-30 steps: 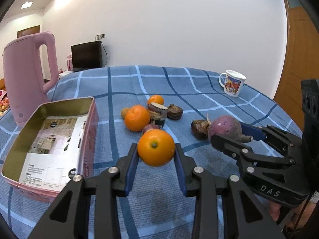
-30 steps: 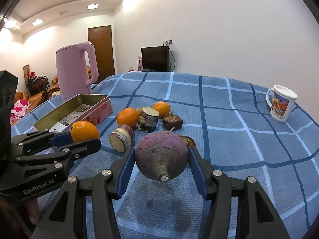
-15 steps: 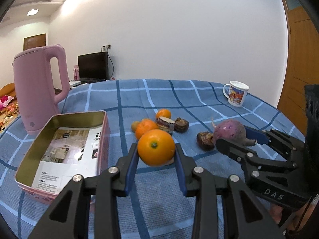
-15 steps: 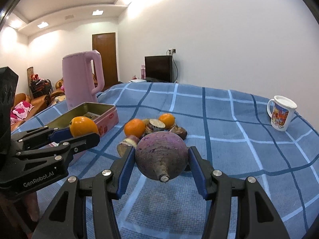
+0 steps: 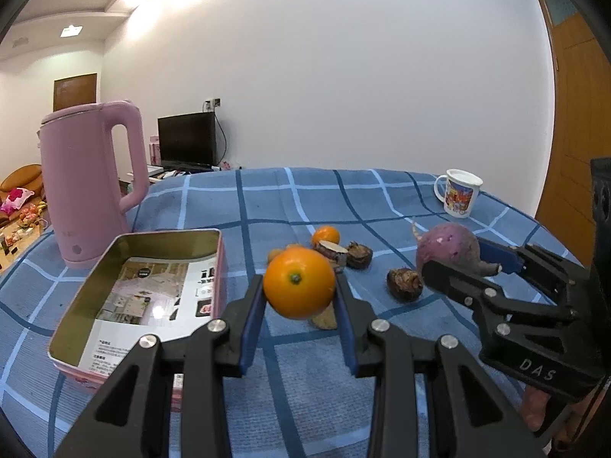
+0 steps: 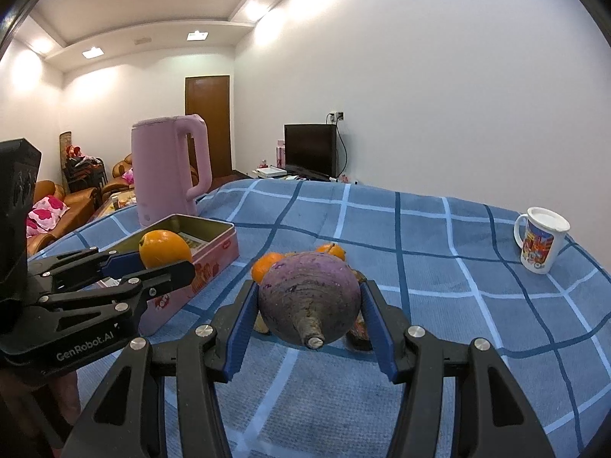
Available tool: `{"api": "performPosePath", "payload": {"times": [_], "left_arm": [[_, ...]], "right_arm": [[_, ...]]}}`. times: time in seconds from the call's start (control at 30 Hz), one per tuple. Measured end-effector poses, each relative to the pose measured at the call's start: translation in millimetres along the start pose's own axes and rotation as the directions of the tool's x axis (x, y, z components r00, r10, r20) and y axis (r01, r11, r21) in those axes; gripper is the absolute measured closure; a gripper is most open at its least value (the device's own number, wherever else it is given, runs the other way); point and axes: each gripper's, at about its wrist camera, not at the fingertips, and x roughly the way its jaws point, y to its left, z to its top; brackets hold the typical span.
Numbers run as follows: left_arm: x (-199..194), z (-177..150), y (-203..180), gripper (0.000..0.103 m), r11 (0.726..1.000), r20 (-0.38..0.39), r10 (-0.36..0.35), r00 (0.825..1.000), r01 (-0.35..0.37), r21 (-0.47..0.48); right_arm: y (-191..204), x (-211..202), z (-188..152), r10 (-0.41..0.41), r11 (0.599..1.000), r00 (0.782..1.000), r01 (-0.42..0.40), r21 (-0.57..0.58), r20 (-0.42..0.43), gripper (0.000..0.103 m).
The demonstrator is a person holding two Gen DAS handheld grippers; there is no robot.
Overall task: Organize fruits
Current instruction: 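Lift the turnip with the right gripper while the left carries the orange over the tin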
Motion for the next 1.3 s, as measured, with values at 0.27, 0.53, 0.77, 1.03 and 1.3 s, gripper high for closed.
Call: {"api": "performPosePath", "payload": {"times": [0.27, 0.53, 0.77, 1.03, 1.3], "left_arm": [[-3.7, 4.2, 11.8, 0.066, 1.000, 0.018, 0.023, 1.000, -0.023, -0.014], [-7.6, 8.0, 25.1, 0.066, 0.999, 0.032, 0.042, 0.999, -0.041, -0.030], [-10.4, 10.9, 38.0, 0.066, 0.997, 0.041, 0.059, 0.997, -0.058, -0.042], [-11.8, 13.7, 53.4, 0.066, 0.995, 0.048, 0.088, 0.995, -0.085, -0.056], [-11.3, 14.3, 67.3, 0.066, 0.992, 0.042, 0.108, 0.993, -0.105, -0.064]], "right_arm": [[9.3, 1.4, 10.1, 0.015, 1.000, 1.000, -0.014, -0.026, 0.025, 0.047], [22.5, 2.5, 17.9, 0.031, 0.998, 0.998, -0.029, -0.047, 0.045, 0.047], [33.5, 6.9, 25.4, 0.051, 0.997, 0.997, -0.047, -0.068, 0.058, 0.047], [47.3, 10.8, 36.6, 0.075, 0.993, 0.994, -0.067, -0.099, 0.077, 0.047], [60.1, 23.4, 50.3, 0.099, 0.989, 0.992, -0.090, -0.114, 0.077, 0.047]]}}
